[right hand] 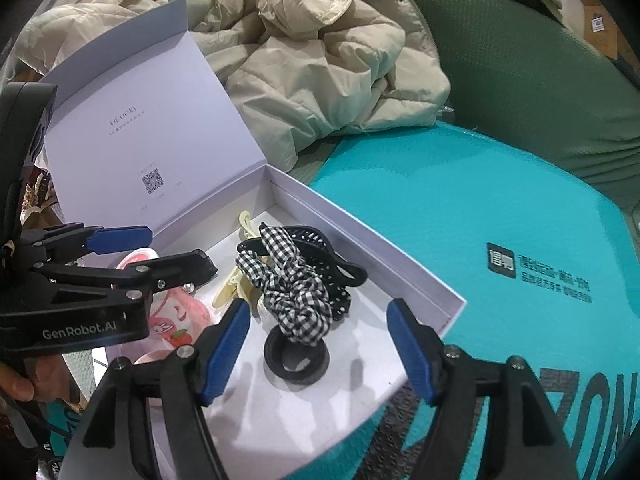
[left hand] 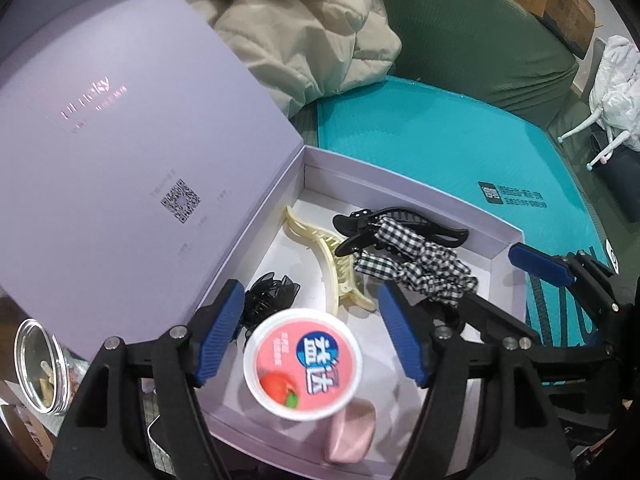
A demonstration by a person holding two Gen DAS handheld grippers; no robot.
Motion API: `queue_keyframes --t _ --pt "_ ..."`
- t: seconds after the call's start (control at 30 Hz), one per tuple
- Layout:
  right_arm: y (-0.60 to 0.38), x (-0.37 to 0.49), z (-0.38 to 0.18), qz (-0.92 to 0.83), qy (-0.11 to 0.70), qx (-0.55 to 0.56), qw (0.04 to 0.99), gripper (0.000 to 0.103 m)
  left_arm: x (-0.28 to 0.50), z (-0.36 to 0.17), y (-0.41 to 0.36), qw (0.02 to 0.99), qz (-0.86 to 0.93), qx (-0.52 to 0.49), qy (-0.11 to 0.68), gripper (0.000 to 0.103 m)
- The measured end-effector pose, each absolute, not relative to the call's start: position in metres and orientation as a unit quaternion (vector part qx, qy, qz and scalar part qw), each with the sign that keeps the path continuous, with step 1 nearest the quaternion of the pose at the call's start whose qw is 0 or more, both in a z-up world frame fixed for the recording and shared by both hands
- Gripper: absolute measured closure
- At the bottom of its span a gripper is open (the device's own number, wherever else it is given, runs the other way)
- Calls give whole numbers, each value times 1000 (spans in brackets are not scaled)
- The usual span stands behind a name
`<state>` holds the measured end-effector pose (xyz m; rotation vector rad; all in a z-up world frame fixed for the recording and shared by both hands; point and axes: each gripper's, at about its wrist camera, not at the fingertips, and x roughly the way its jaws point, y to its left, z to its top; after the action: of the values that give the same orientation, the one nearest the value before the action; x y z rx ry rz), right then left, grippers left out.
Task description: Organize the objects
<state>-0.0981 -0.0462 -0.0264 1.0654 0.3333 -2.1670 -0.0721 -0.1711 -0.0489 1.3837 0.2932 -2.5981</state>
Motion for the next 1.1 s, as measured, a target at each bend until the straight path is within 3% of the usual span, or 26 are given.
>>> queue_keyframes --t 0.2,1.1 --pt "-31 -89 -15 -841 113 401 346 30 -61 -36 -161 91 -880 458 88 29" --pt "45 -16 14 -867 105 374 311 25 11 5 -89 92 -903 415 66 29"
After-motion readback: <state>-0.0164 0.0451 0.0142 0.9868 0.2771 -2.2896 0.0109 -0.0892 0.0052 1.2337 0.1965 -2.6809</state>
